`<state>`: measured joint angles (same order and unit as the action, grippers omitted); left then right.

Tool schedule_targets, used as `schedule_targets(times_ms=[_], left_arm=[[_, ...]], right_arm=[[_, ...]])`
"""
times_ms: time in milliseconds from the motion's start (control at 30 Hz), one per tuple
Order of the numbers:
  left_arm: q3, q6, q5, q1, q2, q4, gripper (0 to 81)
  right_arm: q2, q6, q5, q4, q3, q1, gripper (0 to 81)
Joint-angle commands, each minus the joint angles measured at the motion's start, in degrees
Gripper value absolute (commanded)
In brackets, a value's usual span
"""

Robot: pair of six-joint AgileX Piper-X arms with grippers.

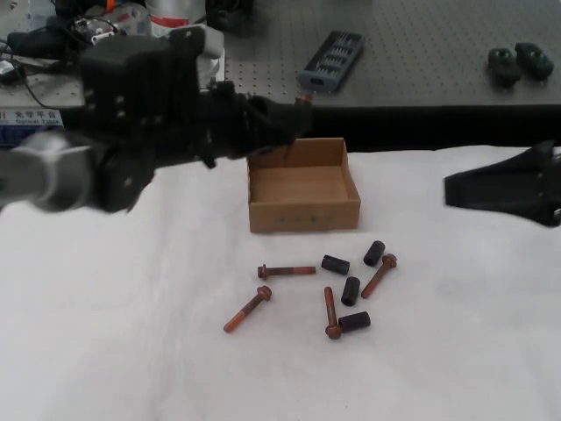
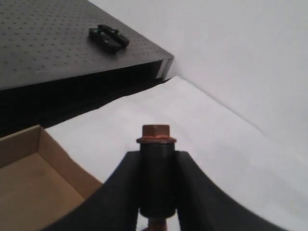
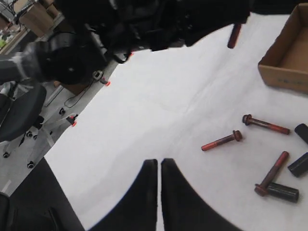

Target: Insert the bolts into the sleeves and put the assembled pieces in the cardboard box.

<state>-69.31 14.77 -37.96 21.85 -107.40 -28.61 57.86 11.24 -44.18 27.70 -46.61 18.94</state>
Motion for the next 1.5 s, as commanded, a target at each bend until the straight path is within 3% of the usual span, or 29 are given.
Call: schedule_targets(times_ms=[0, 433, 533, 667, 733, 1000, 1133, 1200, 1300, 1467], left_arm=[[-10.3, -0.62, 0.1, -1.02, -8.92, 4.05, 0.6], [-37.95, -0.62, 2.17, -2.83, -32.62, 16.54, 0.1], [-40.23, -1.04, 2.17, -2.83, -34.28, 17.52, 9.8], [-40.35, -0.77, 3.16, -2.83, -34.31, 18.3, 35.6], [-40.35, 0.88, 3.16, -2.83, -34.31, 18.29, 42.7], [-40.57, 1.06, -1.61, -2.64, -31.75, 18.29, 31.8], [-40.57, 1.06, -7.31, -2.64, -28.47, 21.35, 14.3], [-40.57, 1.06, -7.81, -2.64, -26.37, 26.97, 0.9], [-40.57, -1.5, -7.82, -2.64, -22.65, 37.0, 0.7], [-40.57, -13.54, -7.56, -2.64, -16.55, 57.21, 0.7]], right_arm=[[-0.77, -1.07, -0.32, 0.31, 0.16, -0.93, 2.9], [-0.76, -1.07, -0.48, 0.31, 0.16, -1.15, 2.9], [-0.76, -1.07, -0.48, 0.31, 0.16, -1.15, 2.9], [-0.76, -1.07, -0.48, 0.31, 0.16, -1.15, 2.9], [-0.76, -1.07, -0.48, 0.31, 0.16, -1.15, 2.9], [-0.76, -1.07, -0.47, 0.22, 0.58, -1.15, 2.9], [-0.76, -1.07, -0.47, 0.22, 0.58, -1.15, 2.9], [-0.76, -1.07, -0.47, 0.22, 0.58, -1.15, 2.9], [-0.76, -1.07, -0.47, 0.22, 0.58, -1.15, 2.9], [-0.76, -1.07, -0.47, 0.69, 0.54, -1.15, 2.9]])
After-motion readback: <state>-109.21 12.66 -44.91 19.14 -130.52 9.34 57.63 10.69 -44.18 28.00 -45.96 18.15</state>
